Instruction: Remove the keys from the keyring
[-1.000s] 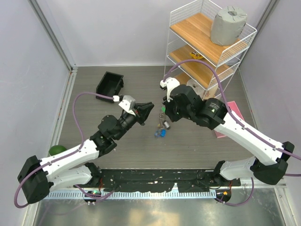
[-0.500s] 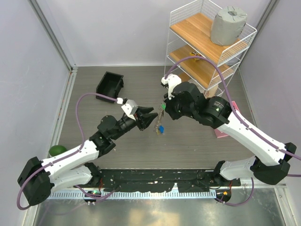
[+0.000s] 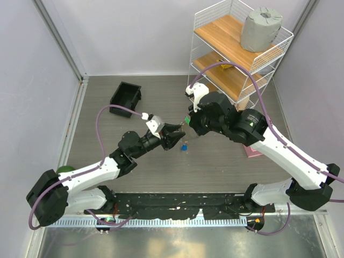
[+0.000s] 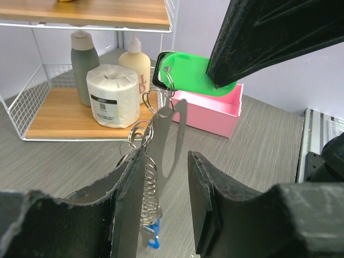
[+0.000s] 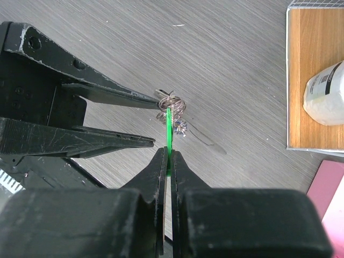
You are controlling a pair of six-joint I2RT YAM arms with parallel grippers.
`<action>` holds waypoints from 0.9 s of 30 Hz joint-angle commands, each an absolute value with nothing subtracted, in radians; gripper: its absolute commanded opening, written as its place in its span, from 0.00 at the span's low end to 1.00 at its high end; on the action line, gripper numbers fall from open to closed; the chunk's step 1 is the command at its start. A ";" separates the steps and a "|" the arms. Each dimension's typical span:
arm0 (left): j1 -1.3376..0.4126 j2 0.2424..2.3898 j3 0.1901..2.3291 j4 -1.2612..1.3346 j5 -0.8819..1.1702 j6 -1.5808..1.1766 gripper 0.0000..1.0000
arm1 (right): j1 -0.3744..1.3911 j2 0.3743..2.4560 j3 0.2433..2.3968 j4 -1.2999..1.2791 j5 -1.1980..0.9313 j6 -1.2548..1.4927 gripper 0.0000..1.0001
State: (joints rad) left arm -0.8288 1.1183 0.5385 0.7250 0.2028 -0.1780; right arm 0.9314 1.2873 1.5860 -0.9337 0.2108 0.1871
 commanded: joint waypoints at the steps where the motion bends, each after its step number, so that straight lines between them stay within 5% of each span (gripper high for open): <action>1: -0.825 1.127 0.577 0.847 0.215 -0.135 0.43 | 0.930 1.278 1.646 -0.914 0.202 0.183 0.05; 17: -0.818 1.046 0.652 0.601 0.299 -0.043 0.38 | 0.930 1.284 1.678 -0.925 0.195 0.173 0.05; 27: -0.818 1.143 0.638 0.773 0.341 -0.029 0.34 | 0.931 1.287 1.697 -0.934 0.178 0.178 0.05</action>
State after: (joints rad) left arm -0.8227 1.1137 0.6121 0.7044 0.3115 -0.0654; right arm 0.9310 1.2919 1.6421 -0.9703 0.1917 0.1864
